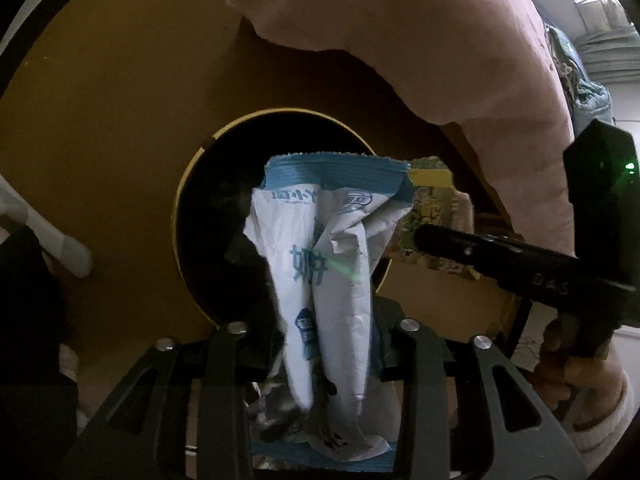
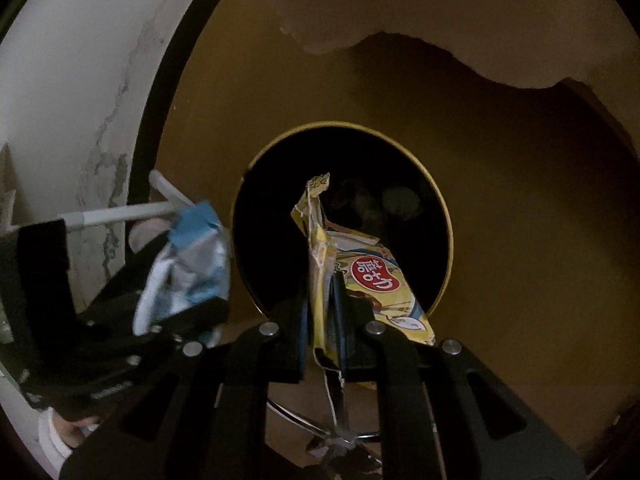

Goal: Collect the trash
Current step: 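Carry both items over the bin and release them from both tools, then grasp the blue plastic bag with left tool while right tool grasps the red lid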

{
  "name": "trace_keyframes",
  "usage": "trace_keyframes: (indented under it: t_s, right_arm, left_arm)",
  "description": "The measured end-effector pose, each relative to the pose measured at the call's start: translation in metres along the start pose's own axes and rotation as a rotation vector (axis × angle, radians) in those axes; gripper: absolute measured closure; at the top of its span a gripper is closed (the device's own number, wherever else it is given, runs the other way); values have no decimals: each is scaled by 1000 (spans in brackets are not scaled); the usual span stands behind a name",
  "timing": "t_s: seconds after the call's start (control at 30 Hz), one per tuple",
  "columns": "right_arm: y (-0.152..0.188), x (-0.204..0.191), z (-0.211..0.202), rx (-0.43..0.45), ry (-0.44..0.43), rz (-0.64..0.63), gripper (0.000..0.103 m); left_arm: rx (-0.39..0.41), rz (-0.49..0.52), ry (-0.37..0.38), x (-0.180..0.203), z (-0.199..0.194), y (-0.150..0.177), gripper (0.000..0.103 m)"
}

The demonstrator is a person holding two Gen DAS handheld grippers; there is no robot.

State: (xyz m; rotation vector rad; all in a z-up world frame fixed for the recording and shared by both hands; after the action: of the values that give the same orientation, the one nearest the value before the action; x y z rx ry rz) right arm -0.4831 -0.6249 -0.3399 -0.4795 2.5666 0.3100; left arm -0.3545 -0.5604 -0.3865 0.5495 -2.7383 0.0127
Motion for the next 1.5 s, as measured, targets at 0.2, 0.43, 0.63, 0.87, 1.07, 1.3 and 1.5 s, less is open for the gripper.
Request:
trace_keyframes:
  t_s: [0.2,0.43,0.63,0.87,1.07,1.3,1.5]
  right_arm:
    - [-16,7,-37,96,-31,53,11]
    - [-41,-47,-182,553,292,-157,11]
    - [9,-201,-311,1168,360,-530,5]
    - [21,-337,-238,969,207,-751,6]
    - [62,-469,-161,830,106,-933,6]
    - [154,-589,-56,553,-58,-1177,6]
    - [196,-642,-3,459,-57,-1271,6]
  left_arm:
    - [121,-12,-22,1,-31,-4,7]
    - [489,73,-56,29,-170,-4,7]
    - [969,151,-158,35,-365,53,7]
    - [1146,-88,-431,-90,-500,155,7]
    - [1111,-604,-630,-276,-548,300,7]
    - [1016,-967,-774,-431,-570,475,7]
    - [858,-746,-769,-492,-568,492,7]
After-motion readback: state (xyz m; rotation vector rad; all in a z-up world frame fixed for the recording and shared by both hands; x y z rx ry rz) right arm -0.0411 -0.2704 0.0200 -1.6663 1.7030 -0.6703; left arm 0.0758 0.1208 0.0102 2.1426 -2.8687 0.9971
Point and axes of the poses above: each gripper's, at about its wrist camera, not at the fingertips, and z roughly the way its jaws point, x to its right, y to its underside, the point moved 9 cm from there along z, roughly the way its jaws point, and after that the axes turned 7 degrees about -y, right-handed, at the moved point
